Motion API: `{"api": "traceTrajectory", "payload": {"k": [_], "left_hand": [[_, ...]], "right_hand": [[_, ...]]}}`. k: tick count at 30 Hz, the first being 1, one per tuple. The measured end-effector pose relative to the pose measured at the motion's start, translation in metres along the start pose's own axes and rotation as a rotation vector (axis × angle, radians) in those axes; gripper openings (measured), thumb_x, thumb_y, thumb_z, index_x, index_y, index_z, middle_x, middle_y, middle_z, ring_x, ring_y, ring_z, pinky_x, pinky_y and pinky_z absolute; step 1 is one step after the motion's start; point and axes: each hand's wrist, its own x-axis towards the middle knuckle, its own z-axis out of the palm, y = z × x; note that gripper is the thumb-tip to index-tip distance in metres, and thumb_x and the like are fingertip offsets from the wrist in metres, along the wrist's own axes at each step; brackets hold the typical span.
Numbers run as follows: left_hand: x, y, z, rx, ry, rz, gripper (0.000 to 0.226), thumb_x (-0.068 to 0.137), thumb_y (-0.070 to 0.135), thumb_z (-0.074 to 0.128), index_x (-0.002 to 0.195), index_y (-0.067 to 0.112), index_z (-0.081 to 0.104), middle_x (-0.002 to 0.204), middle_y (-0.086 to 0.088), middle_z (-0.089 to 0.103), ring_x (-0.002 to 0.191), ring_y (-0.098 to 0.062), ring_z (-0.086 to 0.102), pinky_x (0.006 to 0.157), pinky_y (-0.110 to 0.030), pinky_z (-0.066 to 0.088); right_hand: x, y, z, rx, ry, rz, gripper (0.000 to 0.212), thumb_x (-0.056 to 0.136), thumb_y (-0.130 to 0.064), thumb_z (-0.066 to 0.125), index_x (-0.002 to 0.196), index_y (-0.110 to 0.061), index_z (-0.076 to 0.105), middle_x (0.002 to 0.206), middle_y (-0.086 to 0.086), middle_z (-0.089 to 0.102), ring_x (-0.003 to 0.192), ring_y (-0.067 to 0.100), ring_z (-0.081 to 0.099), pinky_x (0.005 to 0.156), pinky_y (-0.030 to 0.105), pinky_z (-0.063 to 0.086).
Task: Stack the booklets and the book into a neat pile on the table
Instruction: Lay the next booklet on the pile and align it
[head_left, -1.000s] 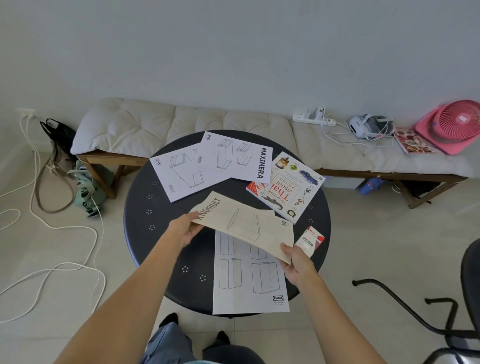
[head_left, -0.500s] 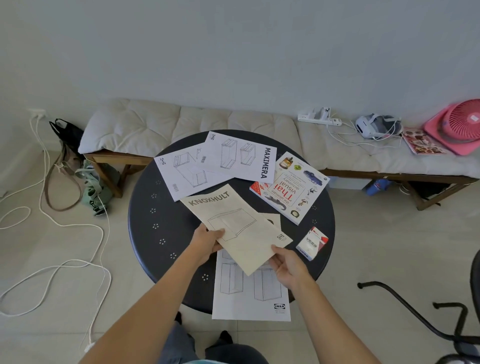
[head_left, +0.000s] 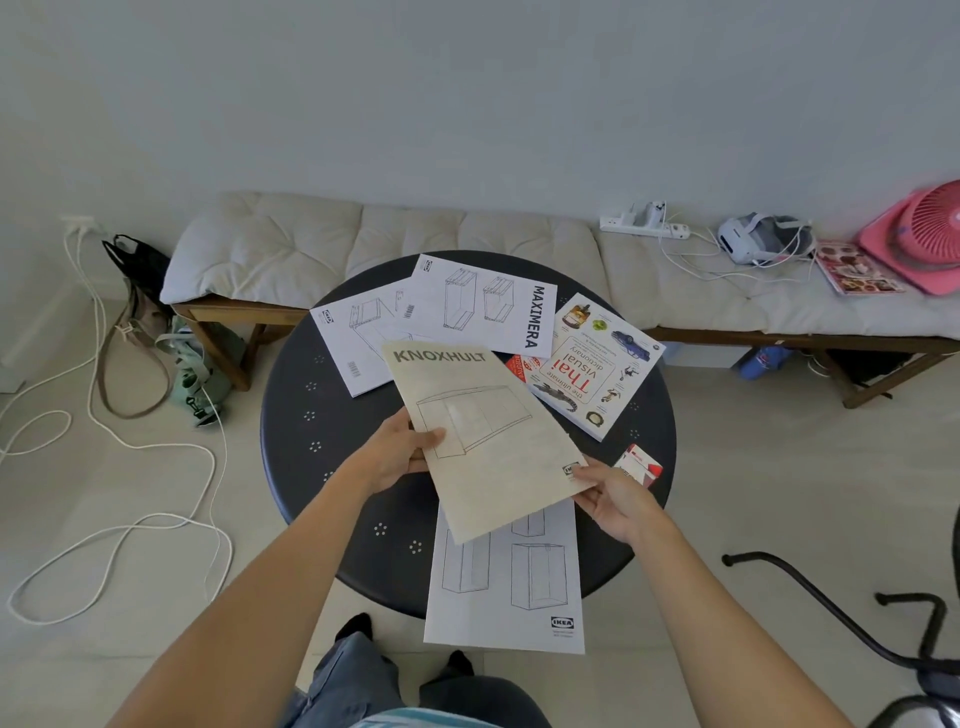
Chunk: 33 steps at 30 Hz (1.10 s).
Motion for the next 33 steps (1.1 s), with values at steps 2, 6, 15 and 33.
{"api": "traceTrajectory", "payload": {"k": [2,6,15,33], "left_hand": [[-0.001,0.007,-0.001,0.047,-0.065,-0.021,0.042,0.091,0.002,0.058,0.128,0.021,0.050,0.119,-0.005,0.067,0.104,-0.023,0.067,0.085,-0.038,0.057],[-0.005,0.009,0.001,0.176,-0.178,-0.084,0.038,0.092,0.003,0.056,0.121,0.027,0.054,0.114,0.000,0.070,0.102,-0.021,0.069,0.085,-0.036,0.058],[-0.009,-0.025,0.008,0.288,-0.274,-0.245,0.036,0.091,0.001,0.057,0.118,0.025,0.058,0.121,-0.003,0.068,0.106,-0.022,0.068,0.082,-0.035,0.060],[-0.008,-0.102,0.045,0.951,0.488,-0.207,0.041,0.078,0.030,0.076,0.101,0.008,0.049,0.106,-0.011,0.060,0.089,-0.025,0.062,0.076,-0.036,0.052]], "right_hand": [[0.000,-0.007,0.002,-0.093,-0.043,0.008,0.023,0.089,-0.006,0.061,0.111,-0.013,0.065,0.103,0.011,0.071,0.098,0.026,0.067,0.069,0.035,0.058],[0.005,-0.015,-0.002,-0.205,-0.092,0.025,0.029,0.087,-0.013,0.066,0.116,-0.008,0.065,0.109,0.013,0.072,0.098,0.030,0.068,0.080,0.040,0.057],[0.016,-0.008,-0.004,-0.175,-0.174,-0.021,0.040,0.090,-0.001,0.059,0.127,-0.017,0.058,0.122,0.013,0.067,0.114,0.036,0.062,0.098,0.059,0.046],[0.031,0.058,-0.008,-0.950,0.376,-0.391,0.037,0.083,-0.001,0.062,0.118,-0.010,0.060,0.112,0.013,0.065,0.099,0.028,0.063,0.069,0.032,0.053]]}}
